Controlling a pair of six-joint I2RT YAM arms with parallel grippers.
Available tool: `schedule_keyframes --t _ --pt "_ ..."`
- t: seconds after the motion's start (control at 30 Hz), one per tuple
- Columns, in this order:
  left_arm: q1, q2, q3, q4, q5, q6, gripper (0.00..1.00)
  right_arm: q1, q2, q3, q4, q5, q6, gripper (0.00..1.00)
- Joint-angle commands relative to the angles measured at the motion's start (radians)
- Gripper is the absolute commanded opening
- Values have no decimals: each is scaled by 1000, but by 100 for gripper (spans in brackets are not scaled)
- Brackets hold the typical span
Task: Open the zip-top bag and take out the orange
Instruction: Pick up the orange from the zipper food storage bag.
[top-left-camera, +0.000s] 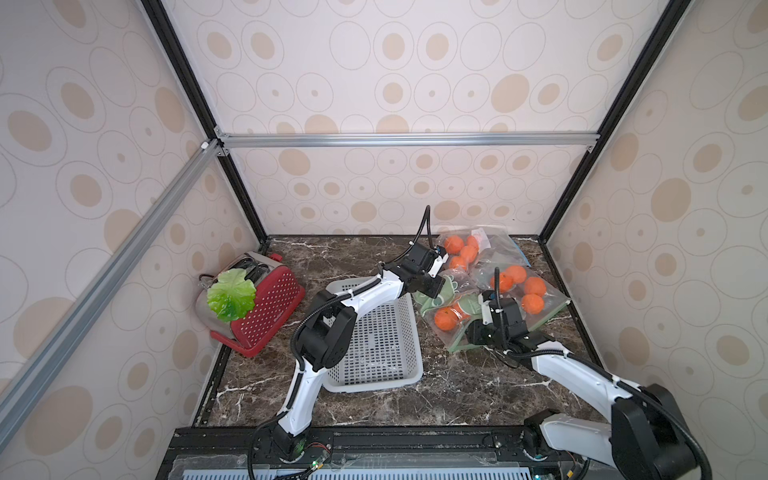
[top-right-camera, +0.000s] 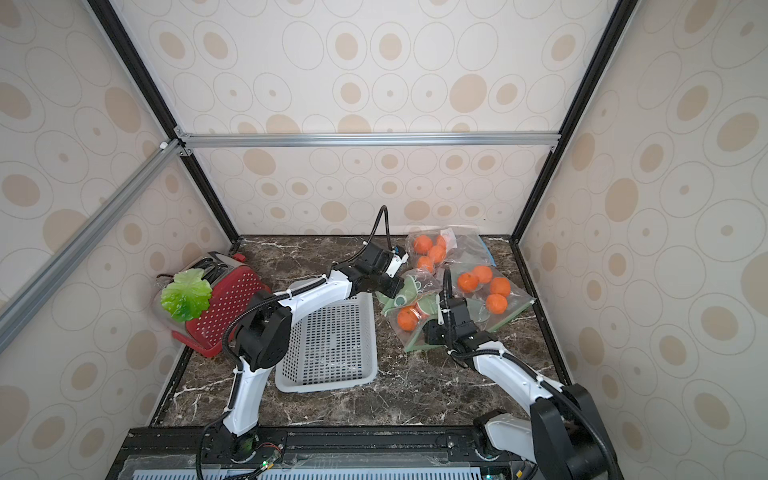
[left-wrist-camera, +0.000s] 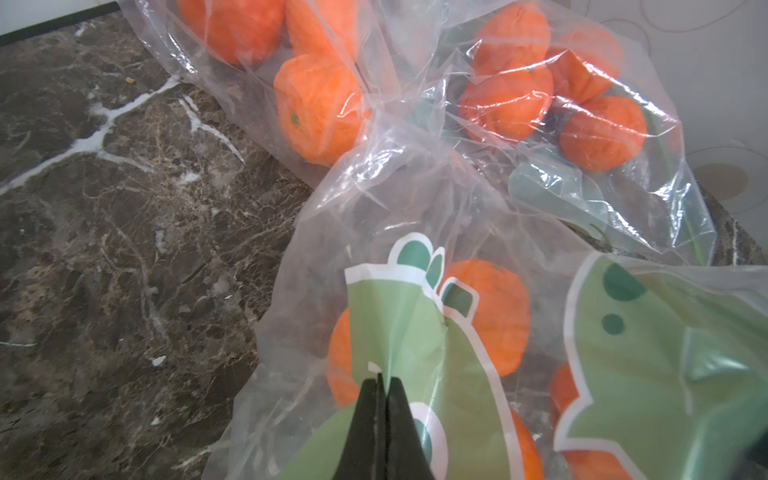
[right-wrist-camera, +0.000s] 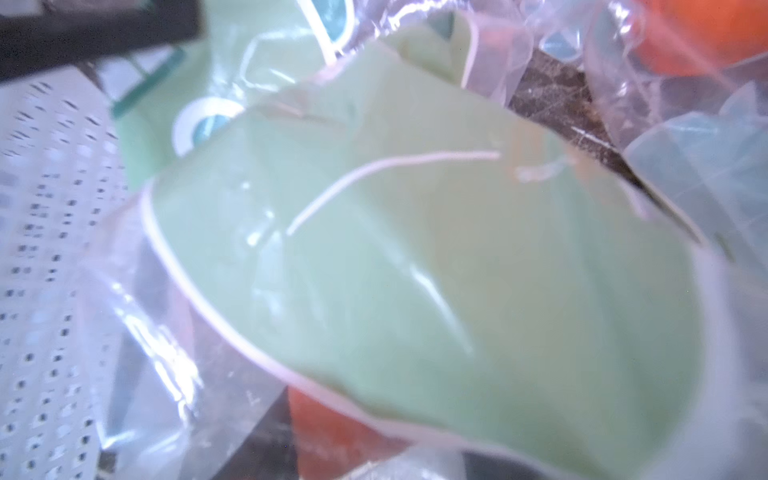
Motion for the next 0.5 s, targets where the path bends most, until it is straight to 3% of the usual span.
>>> schedule_keyframes --t 0.0,0.47 --pt "14 8 10 -4 -35 -11 0 1 -99 -36 -125 -33 16 53" --pt "26 17 17 4 -79 -25 0 2 -512 -41 -382 -178 104 52"
